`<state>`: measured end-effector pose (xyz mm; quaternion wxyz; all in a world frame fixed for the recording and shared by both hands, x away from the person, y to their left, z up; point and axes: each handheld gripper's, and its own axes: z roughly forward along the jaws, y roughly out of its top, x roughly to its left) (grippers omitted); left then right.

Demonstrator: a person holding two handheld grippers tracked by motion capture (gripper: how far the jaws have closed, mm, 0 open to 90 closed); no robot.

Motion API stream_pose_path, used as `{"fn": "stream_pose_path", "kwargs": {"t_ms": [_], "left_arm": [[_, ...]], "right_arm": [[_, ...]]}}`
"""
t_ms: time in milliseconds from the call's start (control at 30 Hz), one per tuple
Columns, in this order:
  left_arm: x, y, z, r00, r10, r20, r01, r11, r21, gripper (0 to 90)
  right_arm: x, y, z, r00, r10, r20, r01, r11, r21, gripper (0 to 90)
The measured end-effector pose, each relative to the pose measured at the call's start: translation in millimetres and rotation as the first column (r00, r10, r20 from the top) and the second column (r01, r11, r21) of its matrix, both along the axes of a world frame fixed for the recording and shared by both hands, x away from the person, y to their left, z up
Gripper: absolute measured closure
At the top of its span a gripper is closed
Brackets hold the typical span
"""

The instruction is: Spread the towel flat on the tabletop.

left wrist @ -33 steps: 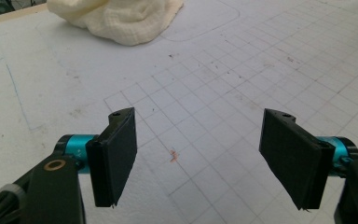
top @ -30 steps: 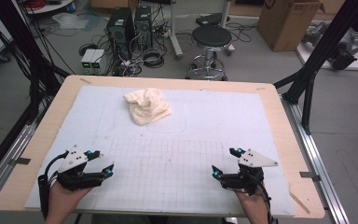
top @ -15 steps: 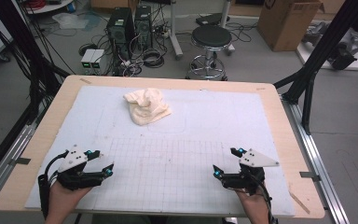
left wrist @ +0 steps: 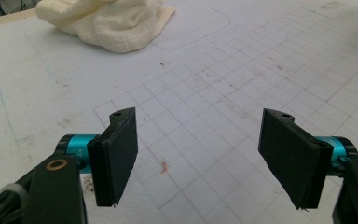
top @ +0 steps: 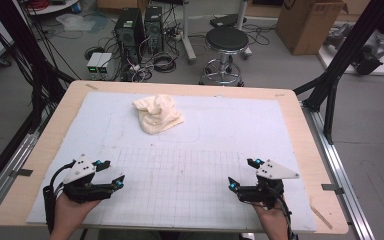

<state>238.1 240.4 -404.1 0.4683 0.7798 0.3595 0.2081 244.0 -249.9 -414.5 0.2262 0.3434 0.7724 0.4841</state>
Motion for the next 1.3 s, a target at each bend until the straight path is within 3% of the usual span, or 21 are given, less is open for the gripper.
{"fn": "stream_pose_path", "kwargs": {"t_ms": [200, 300, 400, 633, 1067, 1300], "left_arm": [[8.8, -8.1, 4.9, 0.9995, -0.030, -0.013, 0.030, 0.9995, -0.007, 29.7], [17.4, -13.5, 4.0, 0.9983, -0.049, -0.031, 0.049, 0.9988, 0.001, 30.2], [29.1, -17.1, 1.9, 0.9972, -0.055, -0.052, 0.054, 0.9984, -0.016, 31.3], [56.5, -21.5, 1.9, 0.9976, -0.011, -0.069, 0.006, 0.9975, -0.070, 33.9], [109.6, -43.2, 11.5, 0.9953, 0.040, -0.088, -0.041, 0.9991, -0.011, 34.1], [138.7, -49.5, 17.6, 0.9910, 0.098, -0.091, -0.101, 0.9946, -0.024, 34.7]], "right_arm": [[-0.5, -0.4, 1.4, 1.0000, -0.004, 0.000, 0.004, 1.000, 0.005, 10.8], [1.4, 1.1, 1.7, 1.0000, 0.000, -0.003, 0.000, 1.000, 0.002, 10.8], [2.5, 2.4, 2.0, 1.0000, 0.006, -0.002, -0.006, 1.000, -0.003, 10.8], [5.0, 4.0, 1.6, 0.9999, 0.015, -0.008, -0.015, 1.000, -0.009, 10.8], [7.9, 3.8, 1.4, 0.9996, 0.027, -0.013, -0.027, 1.000, 0.004, 10.8], [9.5, 1.4, 1.3, 0.9996, 0.025, -0.013, -0.025, 0.999, 0.021, 10.8]]}}
